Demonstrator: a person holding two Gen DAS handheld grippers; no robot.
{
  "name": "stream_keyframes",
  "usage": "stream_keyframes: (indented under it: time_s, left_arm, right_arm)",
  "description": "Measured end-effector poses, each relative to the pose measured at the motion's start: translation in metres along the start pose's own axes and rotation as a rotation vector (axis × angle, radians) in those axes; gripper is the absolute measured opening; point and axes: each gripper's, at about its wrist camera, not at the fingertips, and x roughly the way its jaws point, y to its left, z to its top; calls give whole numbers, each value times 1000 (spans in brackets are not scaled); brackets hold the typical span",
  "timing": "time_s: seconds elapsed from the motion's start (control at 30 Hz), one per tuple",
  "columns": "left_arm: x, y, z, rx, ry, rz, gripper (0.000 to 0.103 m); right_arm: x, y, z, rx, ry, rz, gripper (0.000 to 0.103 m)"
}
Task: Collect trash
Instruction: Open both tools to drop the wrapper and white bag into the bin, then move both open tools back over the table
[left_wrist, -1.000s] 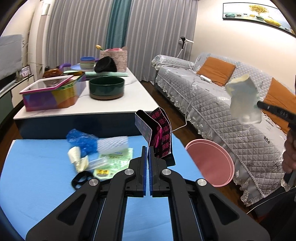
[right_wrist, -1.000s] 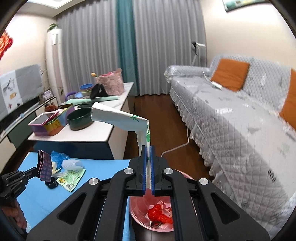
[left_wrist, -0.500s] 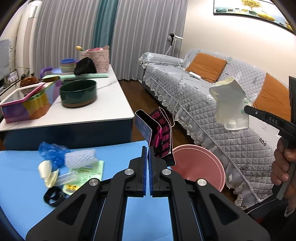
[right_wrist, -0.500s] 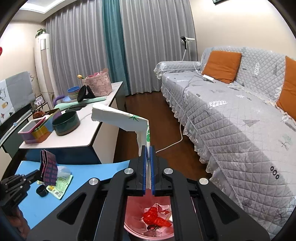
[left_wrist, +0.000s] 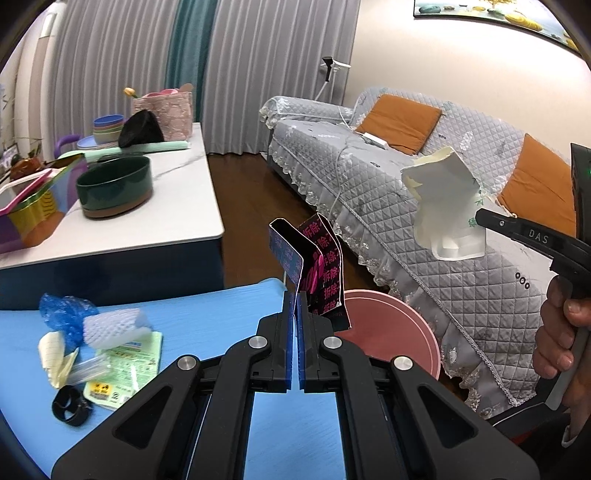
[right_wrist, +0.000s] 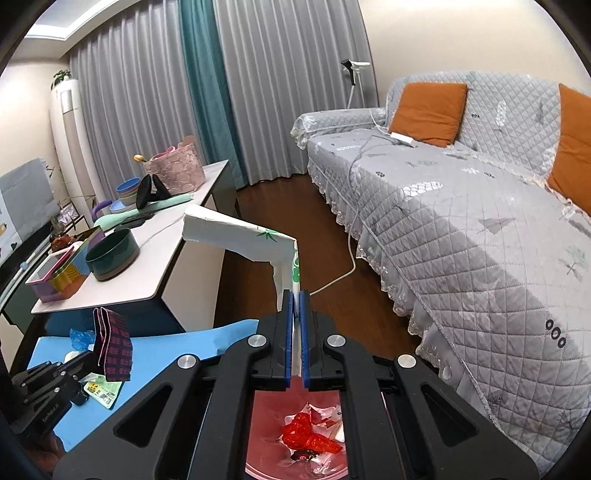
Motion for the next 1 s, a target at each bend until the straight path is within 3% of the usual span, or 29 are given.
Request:
stream_keyframes:
  time_s: [0.3, 0.7, 0.77, 0.87, 1.0]
  left_arm:
    - [25, -24, -3, 13, 32, -44, 2]
    - [61, -58, -7, 56, 81, -104, 2]
    - [63, -61, -6, 59, 84, -108, 5]
    - [59, -60, -6, 54, 70, -105, 19]
    - [48, -55, -7, 48, 64, -95, 19]
  right_arm:
    - [8, -5, -3, 0, 31, -11, 4]
    - [27, -16, -23, -3, 160, -20, 6]
    - [28, -16, -24, -11, 165, -36, 17]
    - [27, -19, -24, 0, 152, -50, 37]
    - [25, -20, -23, 14, 137, -53, 37]
